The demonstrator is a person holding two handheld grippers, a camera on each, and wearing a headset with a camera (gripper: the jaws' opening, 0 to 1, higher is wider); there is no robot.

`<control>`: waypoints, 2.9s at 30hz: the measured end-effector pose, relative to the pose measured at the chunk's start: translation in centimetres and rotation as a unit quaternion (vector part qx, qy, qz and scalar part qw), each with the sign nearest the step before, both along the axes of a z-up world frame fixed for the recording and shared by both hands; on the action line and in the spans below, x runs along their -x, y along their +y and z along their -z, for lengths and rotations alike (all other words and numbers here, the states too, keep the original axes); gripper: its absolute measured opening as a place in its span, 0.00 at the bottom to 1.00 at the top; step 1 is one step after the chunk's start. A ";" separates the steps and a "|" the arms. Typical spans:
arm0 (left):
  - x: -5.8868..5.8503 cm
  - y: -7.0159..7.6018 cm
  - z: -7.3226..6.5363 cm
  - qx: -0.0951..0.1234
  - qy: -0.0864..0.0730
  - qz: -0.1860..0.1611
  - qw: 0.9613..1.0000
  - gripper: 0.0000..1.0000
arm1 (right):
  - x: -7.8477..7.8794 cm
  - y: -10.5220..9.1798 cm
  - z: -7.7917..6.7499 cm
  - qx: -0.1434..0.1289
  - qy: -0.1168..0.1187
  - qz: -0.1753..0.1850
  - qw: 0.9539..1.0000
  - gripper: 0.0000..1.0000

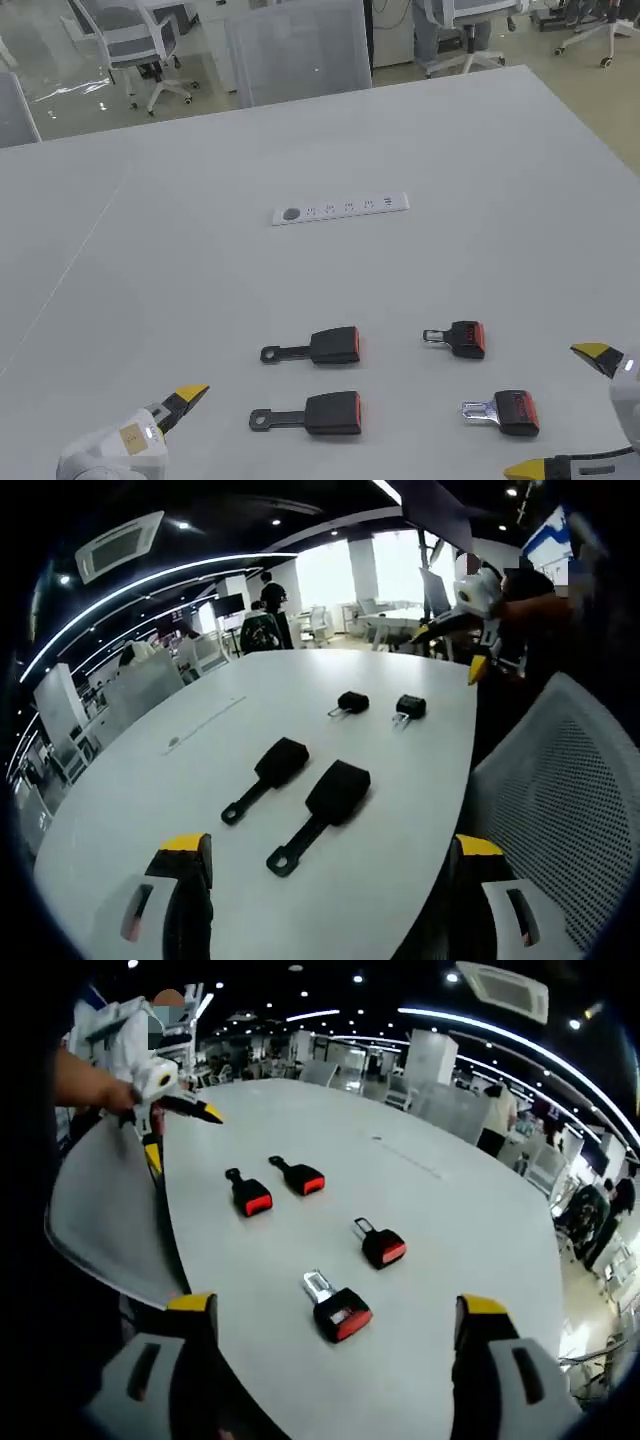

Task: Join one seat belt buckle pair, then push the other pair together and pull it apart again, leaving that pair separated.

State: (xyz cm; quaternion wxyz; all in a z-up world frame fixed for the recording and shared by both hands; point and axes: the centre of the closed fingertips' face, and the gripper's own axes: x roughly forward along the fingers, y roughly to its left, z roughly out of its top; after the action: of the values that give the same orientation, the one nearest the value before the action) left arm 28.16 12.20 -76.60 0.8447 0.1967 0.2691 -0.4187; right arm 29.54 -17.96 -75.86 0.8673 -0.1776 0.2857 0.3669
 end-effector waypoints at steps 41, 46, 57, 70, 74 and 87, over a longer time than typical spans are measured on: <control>-0.6 -1.4 1.2 -0.027 0.003 0.023 0.999 1.00 | 1.0 -0.4 0.4 0.025 0.005 -0.024 0.999 1.00; -1.6 -1.7 1.0 -0.032 0.002 0.024 0.999 1.00 | 0.5 -0.5 0.5 0.025 0.002 -0.026 0.999 0.99; -2.2 -2.1 1.6 -0.050 0.007 0.039 0.998 0.99 | -0.7 -1.0 0.6 0.032 -0.008 -0.033 0.999 0.92; -2.7 -1.5 1.7 -0.048 0.014 0.034 0.998 1.00 | -0.8 -0.9 1.5 0.023 0.001 -0.031 0.999 1.00; -3.1 -2.0 2.4 -0.056 0.018 0.040 0.997 0.99 | -0.8 -0.5 1.9 0.021 0.013 -0.043 0.999 0.88; -4.6 -5.3 6.2 -0.092 0.078 0.115 0.986 0.65 | -2.7 0.5 5.1 0.083 0.031 -0.133 0.987 0.56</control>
State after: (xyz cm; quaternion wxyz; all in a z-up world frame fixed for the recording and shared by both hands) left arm 32.80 6.91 -82.83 0.7457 0.2696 0.3476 -0.5005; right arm 32.29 -17.43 -81.00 0.7837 -0.2738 0.3155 0.4597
